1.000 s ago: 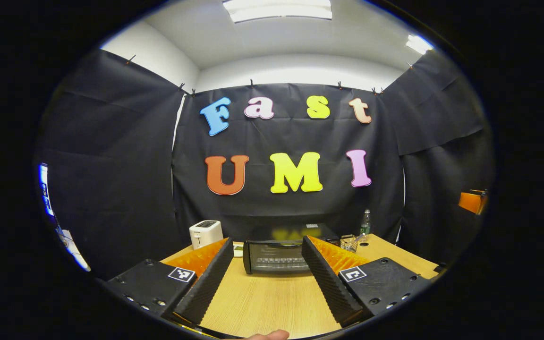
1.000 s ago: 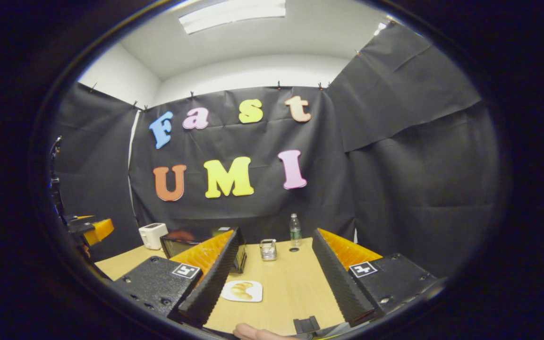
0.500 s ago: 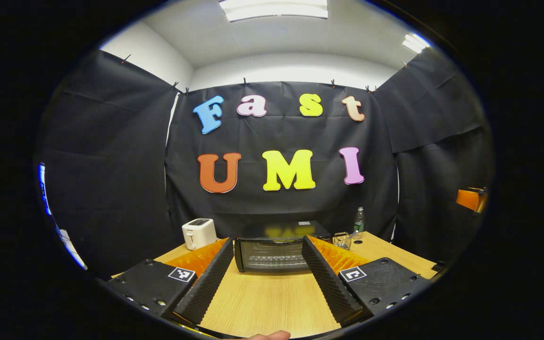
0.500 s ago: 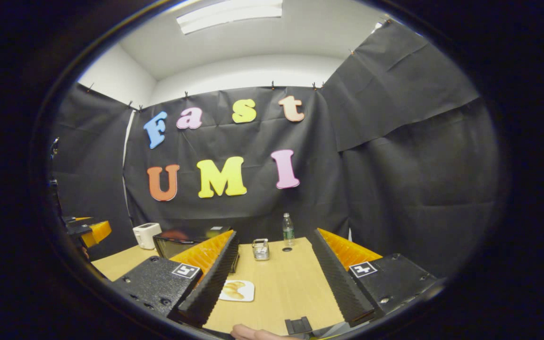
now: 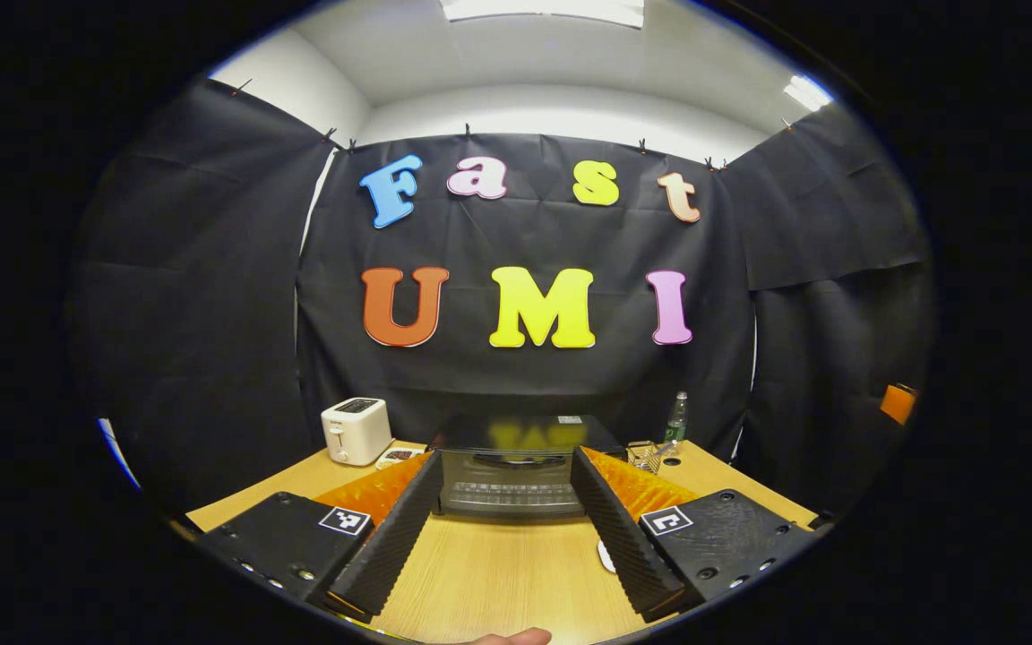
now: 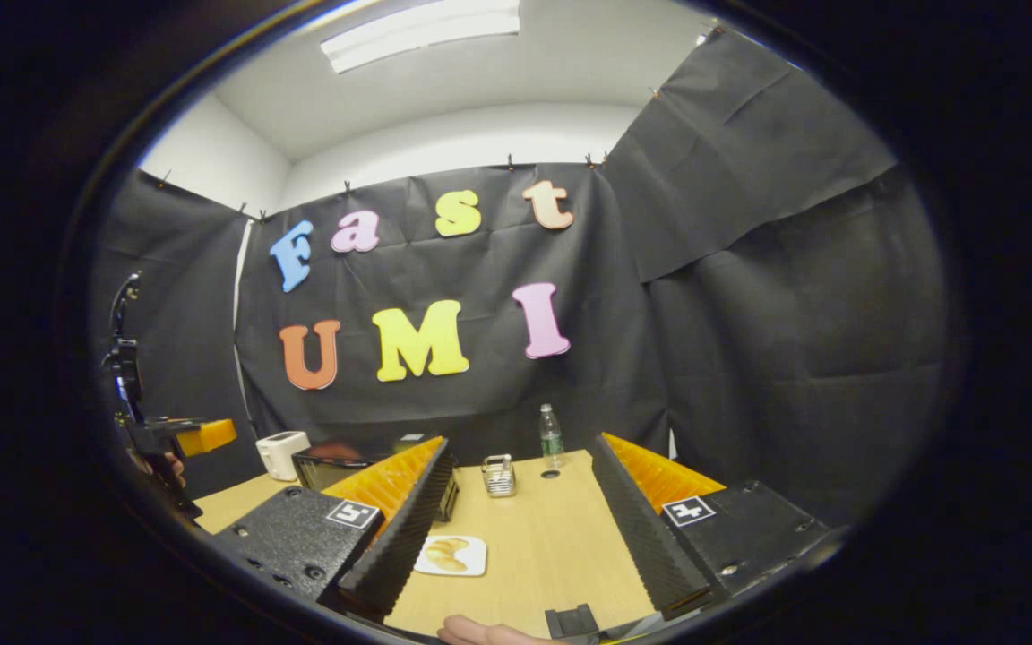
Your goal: Open the electric oven with the left hand, put the food in, and close the electric oven.
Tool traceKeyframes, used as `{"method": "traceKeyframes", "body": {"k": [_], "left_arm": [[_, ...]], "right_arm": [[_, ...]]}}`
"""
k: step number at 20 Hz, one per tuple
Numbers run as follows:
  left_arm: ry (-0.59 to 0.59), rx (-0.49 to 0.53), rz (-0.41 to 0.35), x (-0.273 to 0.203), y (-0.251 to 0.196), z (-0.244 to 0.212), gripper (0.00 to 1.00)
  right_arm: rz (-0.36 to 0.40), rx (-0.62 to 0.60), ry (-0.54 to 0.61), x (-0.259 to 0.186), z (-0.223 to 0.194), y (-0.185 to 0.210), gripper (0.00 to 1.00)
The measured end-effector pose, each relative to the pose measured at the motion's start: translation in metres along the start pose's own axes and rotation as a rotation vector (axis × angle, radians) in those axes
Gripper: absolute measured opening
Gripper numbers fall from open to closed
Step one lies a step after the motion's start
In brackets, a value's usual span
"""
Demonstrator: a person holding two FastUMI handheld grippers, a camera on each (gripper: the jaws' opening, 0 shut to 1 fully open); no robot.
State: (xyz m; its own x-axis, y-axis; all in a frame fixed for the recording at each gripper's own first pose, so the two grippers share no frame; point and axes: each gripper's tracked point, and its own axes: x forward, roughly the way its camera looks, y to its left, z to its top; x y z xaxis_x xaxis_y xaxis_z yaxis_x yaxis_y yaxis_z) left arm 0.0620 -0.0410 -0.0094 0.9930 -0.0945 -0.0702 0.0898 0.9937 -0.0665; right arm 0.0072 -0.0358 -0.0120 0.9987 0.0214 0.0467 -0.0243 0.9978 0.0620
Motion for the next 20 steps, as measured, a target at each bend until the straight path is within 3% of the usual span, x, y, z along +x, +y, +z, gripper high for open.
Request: {"method": "traceKeyframes", "body": {"k": [7, 10, 14, 17, 20], "left_arm": [[0.149, -0.023, -0.141, 0.088, -0.029, -0.037, 0.94], [0.165, -0.042, -0.109, 0.132, -0.018, -0.049, 0.94], [0.217, -0.012, 0.007, 0.194, 0.004, -0.082, 0.93], [0.245, 0.07, 0.029, 0.225, 0.006, -0.103, 0.93], [0.263, 0.019, -0.012, 0.241, -0.006, -0.118, 0.93]], "right_arm": [[0.008, -0.014, 0.011, 0.009, -0.014, -0.01, 0.99], [0.019, -0.015, 0.011, 0.013, -0.018, -0.009, 0.99], [0.042, -0.05, 0.021, 0.019, -0.031, -0.007, 0.99], [0.039, -0.071, 0.039, 0.025, -0.042, -0.009, 0.96], [0.054, -0.07, 0.069, 0.031, -0.055, -0.005, 0.99]]}}
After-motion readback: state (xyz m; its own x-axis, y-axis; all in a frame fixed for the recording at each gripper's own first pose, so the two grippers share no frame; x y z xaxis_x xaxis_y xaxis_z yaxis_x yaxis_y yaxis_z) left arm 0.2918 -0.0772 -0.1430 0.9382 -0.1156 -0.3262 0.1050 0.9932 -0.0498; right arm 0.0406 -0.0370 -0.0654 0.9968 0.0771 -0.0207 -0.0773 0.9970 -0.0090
